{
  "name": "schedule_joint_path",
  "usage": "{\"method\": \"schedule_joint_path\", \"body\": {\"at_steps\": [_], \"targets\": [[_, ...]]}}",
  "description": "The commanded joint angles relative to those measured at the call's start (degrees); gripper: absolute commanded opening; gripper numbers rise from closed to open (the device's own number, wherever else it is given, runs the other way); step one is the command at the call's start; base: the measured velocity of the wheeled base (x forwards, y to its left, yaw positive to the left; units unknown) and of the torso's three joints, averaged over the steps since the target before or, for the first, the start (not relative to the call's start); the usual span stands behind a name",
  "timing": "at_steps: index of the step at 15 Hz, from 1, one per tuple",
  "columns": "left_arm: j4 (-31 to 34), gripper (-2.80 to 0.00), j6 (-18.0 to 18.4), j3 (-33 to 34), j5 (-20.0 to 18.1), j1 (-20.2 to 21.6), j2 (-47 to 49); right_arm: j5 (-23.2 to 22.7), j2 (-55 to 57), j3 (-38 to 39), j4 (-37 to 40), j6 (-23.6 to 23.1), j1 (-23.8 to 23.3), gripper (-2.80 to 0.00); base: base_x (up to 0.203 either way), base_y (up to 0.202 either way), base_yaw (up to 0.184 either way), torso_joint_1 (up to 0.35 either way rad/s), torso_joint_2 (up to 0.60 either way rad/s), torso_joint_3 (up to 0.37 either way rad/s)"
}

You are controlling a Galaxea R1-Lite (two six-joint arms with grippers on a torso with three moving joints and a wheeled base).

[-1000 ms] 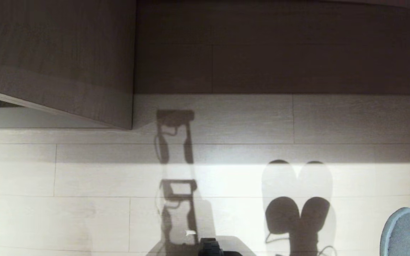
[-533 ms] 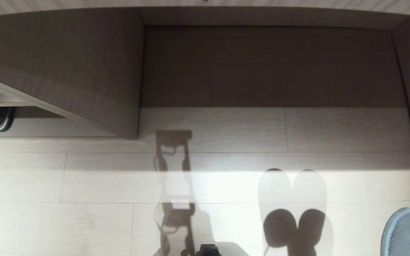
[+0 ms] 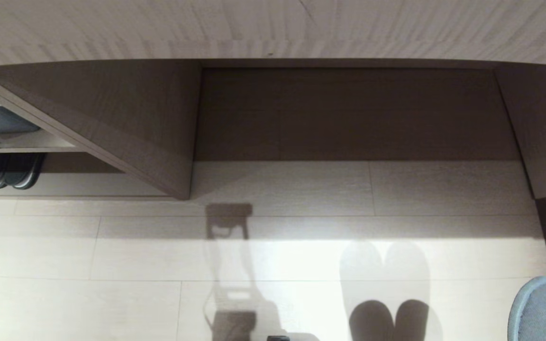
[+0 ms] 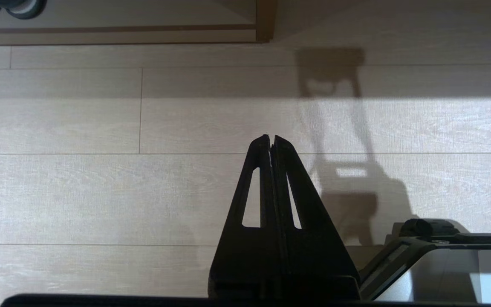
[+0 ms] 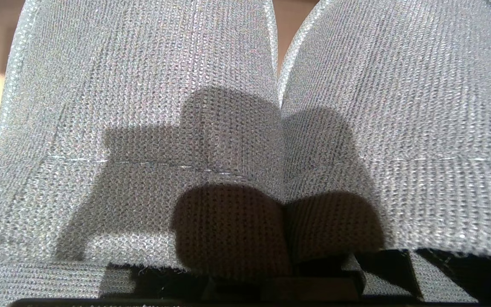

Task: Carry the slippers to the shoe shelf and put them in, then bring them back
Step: Place the slippers into the shoe cabinet

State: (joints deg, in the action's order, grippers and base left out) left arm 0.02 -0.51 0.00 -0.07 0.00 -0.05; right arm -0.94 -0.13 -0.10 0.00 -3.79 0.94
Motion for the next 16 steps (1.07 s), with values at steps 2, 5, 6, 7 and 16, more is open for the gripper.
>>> {"method": "schedule_joint_path", "body": {"at_steps": [2, 5, 6, 7, 16], "targets": [[0.0, -2.8, 0.0, 0.0, 0.0, 0.0, 0.0, 0.0, 0.0, 0.0, 0.0, 0.0, 0.0, -2.8, 0.0, 0.0, 0.0, 0.003, 0.0, 0.2], [0.0, -2.8, 0.0, 0.0, 0.0, 0.0, 0.0, 0.0, 0.1, 0.0, -0.1, 0.0, 0.0, -2.8, 0.0, 0.0, 0.0, 0.001, 0.0, 0.2], [0.0, -2.8, 0.0, 0.0, 0.0, 0.0, 0.0, 0.0, 0.1, 0.0, 0.0, 0.4, 0.0, -2.8, 0.0, 0.0, 0.0, 0.002, 0.01, 0.206], [0.0, -2.8, 0.0, 0.0, 0.0, 0.0, 0.0, 0.0, 0.1, 0.0, 0.0, 0.4, 0.0, -2.8, 0.0, 0.0, 0.0, 0.004, 0.01, 0.204], [0.0, -2.8, 0.0, 0.0, 0.0, 0.0, 0.0, -0.2, 0.1, 0.0, 0.0, -0.1, 0.0, -2.8, 0.0, 0.0, 0.0, 0.004, 0.0, 0.202]]}}
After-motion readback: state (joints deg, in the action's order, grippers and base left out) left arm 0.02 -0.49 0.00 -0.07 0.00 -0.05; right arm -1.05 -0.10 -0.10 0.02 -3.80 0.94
